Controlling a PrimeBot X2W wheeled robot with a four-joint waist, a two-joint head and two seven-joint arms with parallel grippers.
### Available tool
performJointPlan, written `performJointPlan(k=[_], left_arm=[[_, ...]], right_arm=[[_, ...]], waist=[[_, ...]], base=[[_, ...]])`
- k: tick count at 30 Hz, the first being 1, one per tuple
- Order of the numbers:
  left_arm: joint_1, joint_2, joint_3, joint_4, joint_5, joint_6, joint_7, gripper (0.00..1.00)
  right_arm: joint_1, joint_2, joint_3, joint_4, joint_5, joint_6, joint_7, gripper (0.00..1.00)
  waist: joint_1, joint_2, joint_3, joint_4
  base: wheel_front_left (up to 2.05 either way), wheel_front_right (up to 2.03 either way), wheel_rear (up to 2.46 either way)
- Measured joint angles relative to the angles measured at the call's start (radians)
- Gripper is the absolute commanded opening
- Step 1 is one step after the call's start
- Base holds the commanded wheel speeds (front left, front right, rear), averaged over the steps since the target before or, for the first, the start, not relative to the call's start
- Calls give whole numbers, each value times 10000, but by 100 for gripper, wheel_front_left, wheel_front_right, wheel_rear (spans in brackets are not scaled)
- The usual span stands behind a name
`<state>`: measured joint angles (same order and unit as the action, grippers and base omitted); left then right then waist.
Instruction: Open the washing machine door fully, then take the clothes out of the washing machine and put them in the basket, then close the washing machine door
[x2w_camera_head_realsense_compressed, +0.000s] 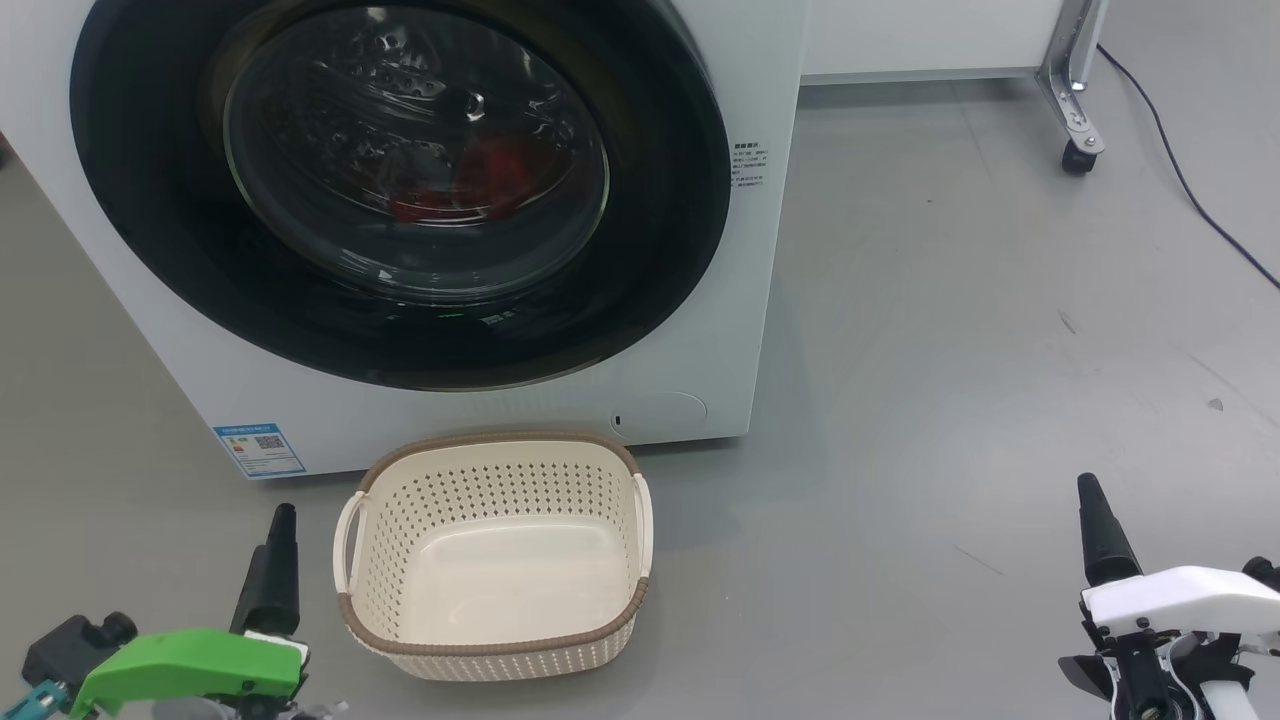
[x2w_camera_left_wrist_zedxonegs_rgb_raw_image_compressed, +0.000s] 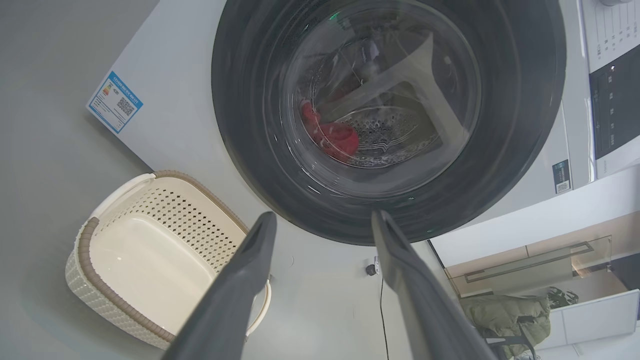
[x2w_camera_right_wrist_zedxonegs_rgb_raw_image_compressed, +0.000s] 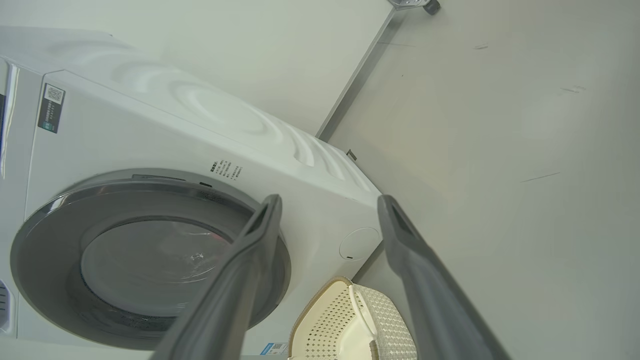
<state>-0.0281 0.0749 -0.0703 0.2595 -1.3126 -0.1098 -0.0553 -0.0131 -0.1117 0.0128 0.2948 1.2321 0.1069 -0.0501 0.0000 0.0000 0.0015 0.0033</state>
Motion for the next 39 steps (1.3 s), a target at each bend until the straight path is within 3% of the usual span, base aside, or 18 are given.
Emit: performJointPlan(k=[15, 39], left_arm=[[-228, 313, -633, -188, 2757, 460, -499, 100], [-244, 391, -1779, -474, 6504, 1139, -1235, 100]], right_arm=[[-198, -472, 963, -153, -2801, -569, -527, 100], [-300, -545, 2224, -495, -6224, -1103, -1243, 100]], waist=[[0, 0, -5, 19], [0, 0, 2, 41]], base=[[0, 0, 0], [0, 0, 0]])
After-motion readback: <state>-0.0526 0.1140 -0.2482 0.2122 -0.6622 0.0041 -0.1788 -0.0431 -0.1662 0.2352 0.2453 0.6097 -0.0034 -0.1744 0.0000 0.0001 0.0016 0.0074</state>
